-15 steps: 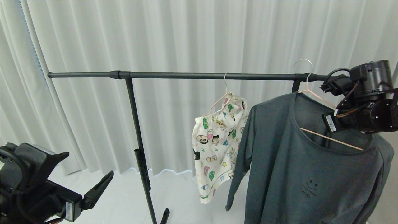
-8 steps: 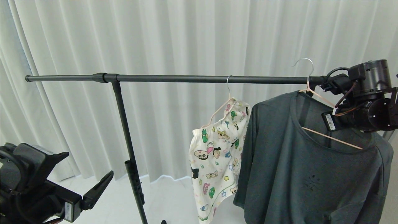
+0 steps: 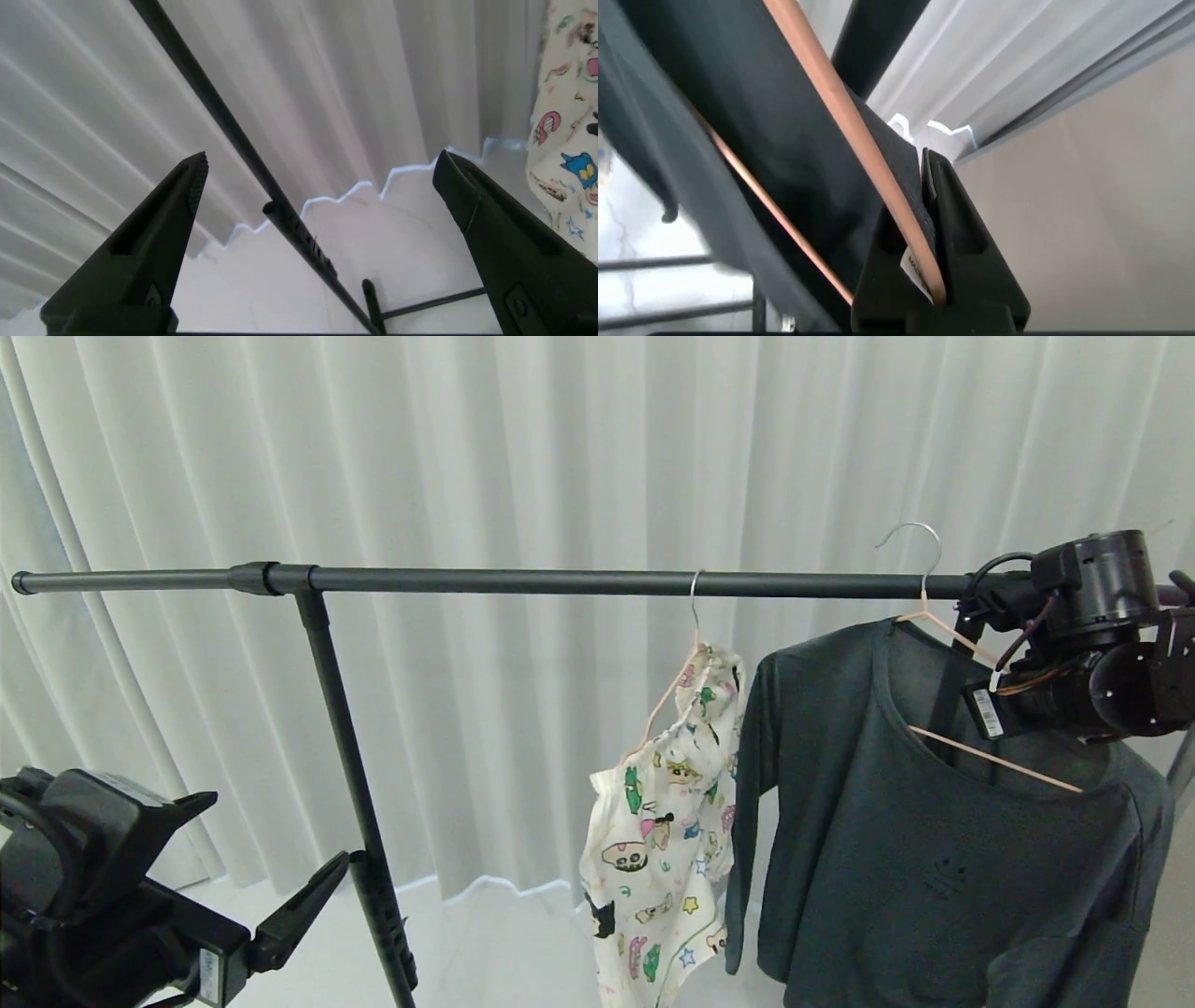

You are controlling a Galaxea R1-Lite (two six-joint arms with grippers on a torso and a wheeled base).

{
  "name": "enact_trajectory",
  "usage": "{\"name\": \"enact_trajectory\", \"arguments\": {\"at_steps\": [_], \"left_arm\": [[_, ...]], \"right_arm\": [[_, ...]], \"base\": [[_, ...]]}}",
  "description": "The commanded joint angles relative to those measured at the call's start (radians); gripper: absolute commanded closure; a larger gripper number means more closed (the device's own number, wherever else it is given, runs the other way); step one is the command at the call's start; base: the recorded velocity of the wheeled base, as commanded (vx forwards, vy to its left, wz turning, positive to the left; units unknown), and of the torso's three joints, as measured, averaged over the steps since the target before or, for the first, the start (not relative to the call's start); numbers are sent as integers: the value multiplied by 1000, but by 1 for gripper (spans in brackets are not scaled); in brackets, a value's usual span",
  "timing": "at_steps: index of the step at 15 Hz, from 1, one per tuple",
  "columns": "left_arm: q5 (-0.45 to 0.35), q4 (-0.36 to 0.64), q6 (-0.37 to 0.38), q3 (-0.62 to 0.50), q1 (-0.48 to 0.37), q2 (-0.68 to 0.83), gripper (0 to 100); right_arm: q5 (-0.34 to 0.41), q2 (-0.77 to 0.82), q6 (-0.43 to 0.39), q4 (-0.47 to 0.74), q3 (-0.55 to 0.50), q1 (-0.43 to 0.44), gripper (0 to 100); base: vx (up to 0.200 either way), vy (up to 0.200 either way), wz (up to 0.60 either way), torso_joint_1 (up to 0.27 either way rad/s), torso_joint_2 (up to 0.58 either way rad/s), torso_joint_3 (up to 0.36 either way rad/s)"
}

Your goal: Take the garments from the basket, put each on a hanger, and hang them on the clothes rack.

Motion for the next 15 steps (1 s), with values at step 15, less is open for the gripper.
{"name": "enact_trajectory", "arguments": {"at_steps": [15], "left_arm": [[1,0,2,-2,-10,-17,0]], "right_arm": [[0,33,-1,1,26,67,100]], "base": [[0,0,0,0,0,0]]}}
